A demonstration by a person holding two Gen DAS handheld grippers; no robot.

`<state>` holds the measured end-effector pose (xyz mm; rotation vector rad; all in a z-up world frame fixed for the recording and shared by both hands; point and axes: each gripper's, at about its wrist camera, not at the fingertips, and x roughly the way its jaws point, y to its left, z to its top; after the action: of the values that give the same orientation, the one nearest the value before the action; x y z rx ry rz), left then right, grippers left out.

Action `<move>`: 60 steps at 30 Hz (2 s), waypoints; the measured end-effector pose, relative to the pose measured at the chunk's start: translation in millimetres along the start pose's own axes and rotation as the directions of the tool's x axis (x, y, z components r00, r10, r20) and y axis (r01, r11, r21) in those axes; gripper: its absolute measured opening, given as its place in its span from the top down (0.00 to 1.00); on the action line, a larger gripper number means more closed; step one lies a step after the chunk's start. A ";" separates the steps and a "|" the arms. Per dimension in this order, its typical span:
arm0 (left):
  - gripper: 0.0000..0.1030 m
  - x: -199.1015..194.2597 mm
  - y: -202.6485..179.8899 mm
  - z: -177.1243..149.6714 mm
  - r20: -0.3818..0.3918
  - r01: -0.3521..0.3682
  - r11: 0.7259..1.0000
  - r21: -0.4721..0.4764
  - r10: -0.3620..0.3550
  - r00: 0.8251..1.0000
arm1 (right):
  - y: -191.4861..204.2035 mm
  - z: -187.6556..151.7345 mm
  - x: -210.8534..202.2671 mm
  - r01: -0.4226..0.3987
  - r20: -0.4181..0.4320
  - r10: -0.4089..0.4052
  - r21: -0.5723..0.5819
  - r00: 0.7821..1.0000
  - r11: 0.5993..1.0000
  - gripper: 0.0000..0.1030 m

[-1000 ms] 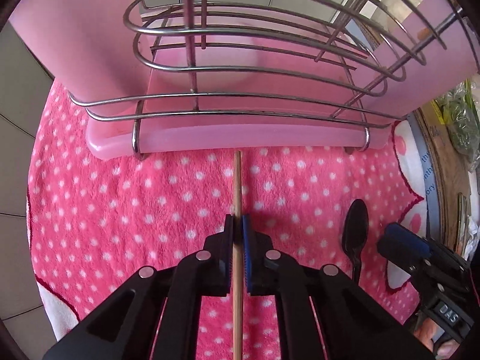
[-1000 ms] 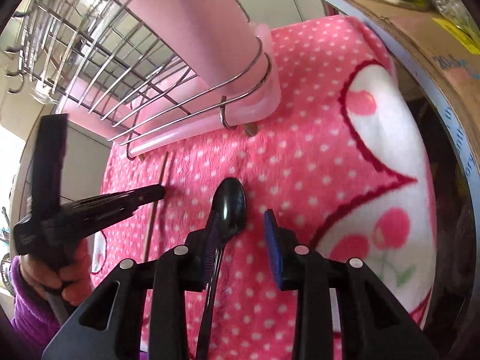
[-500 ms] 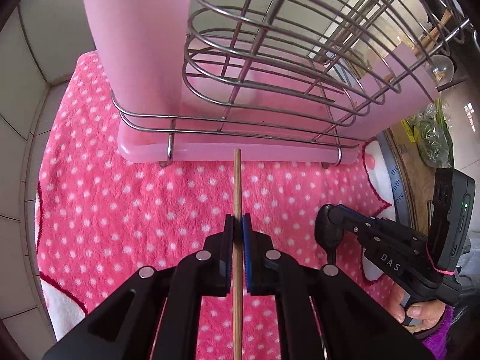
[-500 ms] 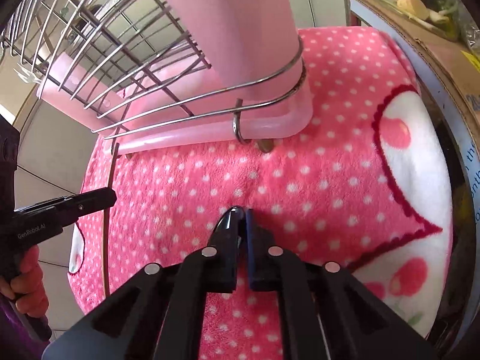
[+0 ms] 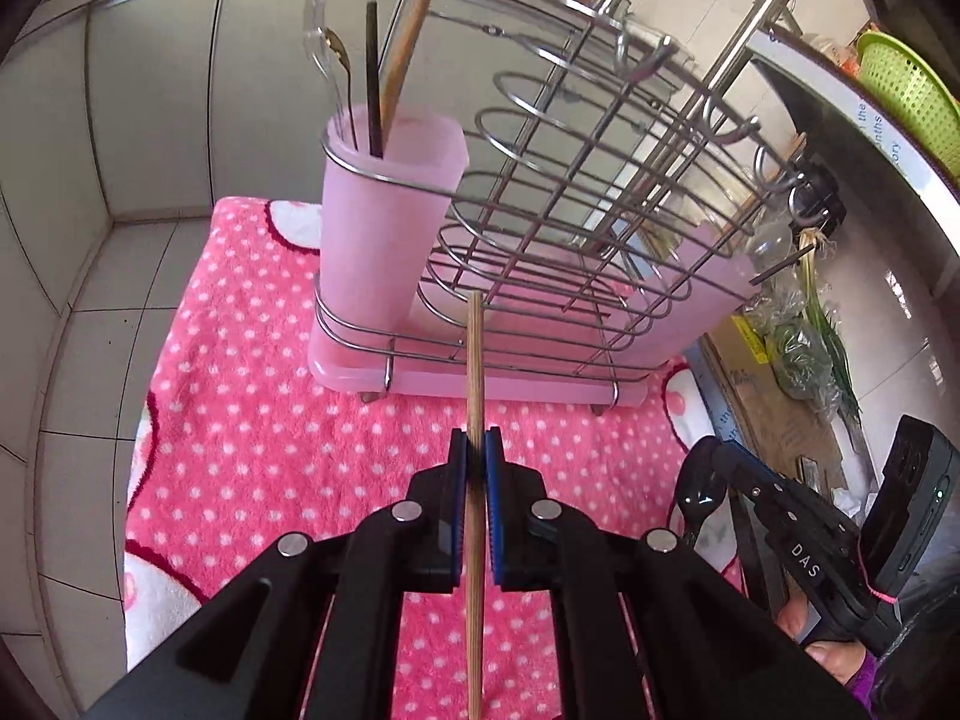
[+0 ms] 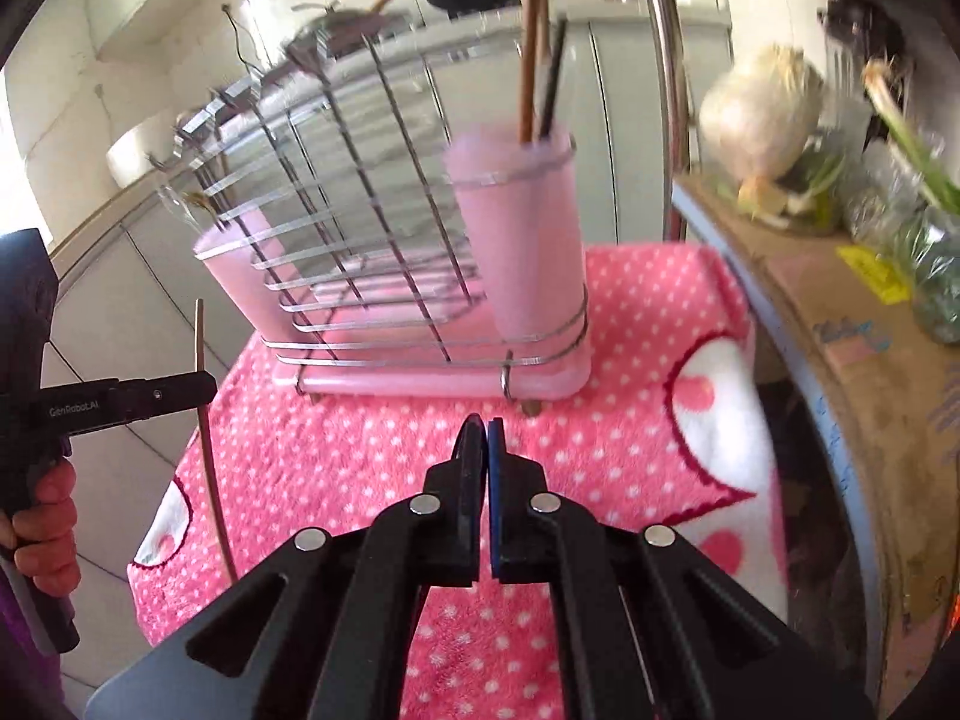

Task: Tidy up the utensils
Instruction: 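Lift the black spoon and wooden chopstick upright and carry them over the pink cups, then lower the spoon into one pink cup with right tool while left tool lowers chopstick into the other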

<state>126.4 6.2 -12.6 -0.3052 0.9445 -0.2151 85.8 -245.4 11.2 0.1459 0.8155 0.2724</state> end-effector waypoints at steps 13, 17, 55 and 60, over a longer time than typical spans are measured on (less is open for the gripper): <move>0.95 -69.0 -9.0 -2.7 0.270 -0.024 1.000 -0.001 0.024 0.963 | 25.8 11.6 -63.2 0.080 0.284 -0.065 -0.042 0.957 0.996 0.98; 0.95 -85.0 -10.4 -0.2 0.321 -0.027 1.000 0.000 0.026 0.947 | 28.9 17.8 -79.1 0.104 0.366 -0.081 -0.043 0.927 0.994 0.98; 0.95 -140.9 -33.3 120.0 0.651 -0.147 0.989 0.010 0.105 0.752 | 38.8 158.2 -109.2 0.372 0.792 -0.195 -0.043 0.579 0.927 0.98; 0.95 -114.0 -26.2 122.0 0.621 -0.167 0.986 0.012 0.123 0.774 | 34.5 165.0 -93.6 0.406 0.789 -0.212 -0.051 0.577 0.912 0.98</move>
<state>160.3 37.0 150.1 -0.2155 0.2966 0.0064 139.5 -244.0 196.4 -0.1089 -0.0803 -0.0561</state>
